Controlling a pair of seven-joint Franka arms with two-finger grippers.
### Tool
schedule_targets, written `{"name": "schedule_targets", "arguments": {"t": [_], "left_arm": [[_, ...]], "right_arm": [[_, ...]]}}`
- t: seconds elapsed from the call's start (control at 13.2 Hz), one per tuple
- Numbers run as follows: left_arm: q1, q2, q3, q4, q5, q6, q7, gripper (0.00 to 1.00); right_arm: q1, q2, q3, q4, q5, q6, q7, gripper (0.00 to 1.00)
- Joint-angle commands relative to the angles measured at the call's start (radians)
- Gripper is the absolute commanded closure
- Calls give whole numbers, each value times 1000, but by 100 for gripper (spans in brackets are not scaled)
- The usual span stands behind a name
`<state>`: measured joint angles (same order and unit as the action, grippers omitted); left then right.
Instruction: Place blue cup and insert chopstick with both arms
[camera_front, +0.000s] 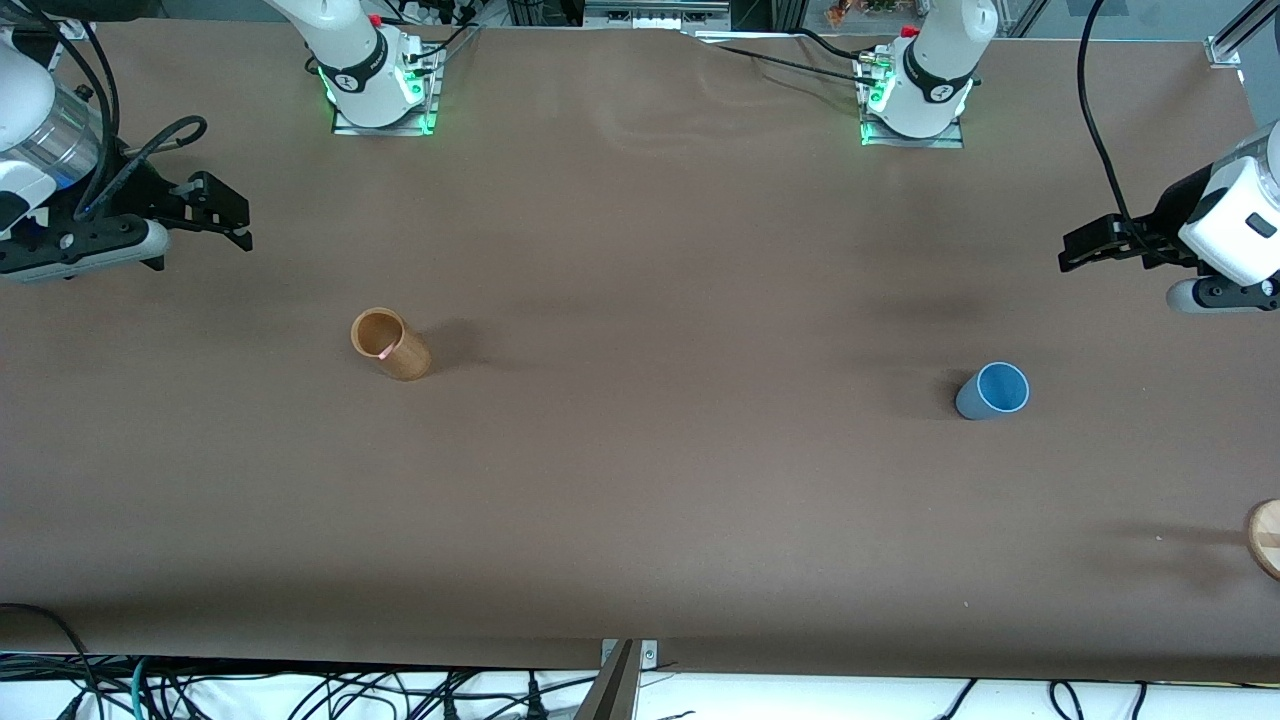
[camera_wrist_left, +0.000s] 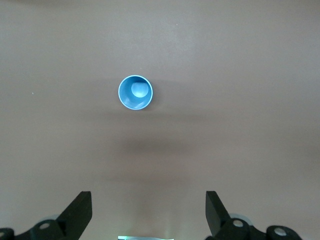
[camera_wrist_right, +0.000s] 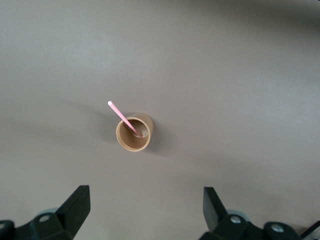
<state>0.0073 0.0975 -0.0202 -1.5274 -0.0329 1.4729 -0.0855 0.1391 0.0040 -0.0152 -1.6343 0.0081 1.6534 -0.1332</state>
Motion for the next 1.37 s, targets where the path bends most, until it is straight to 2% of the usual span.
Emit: {"name": "schedule_targets", "arguments": {"t": [0.0,1.29], "left_arm": [[-1,-13,2,-19,-19,13,1,0],[-3,-10,2,-19,-19,13,1,0]], "right_arm": [[-10,5,8,21,36,-12,-5,0],[-13,10,6,11,56,-9,-5,0]]}}
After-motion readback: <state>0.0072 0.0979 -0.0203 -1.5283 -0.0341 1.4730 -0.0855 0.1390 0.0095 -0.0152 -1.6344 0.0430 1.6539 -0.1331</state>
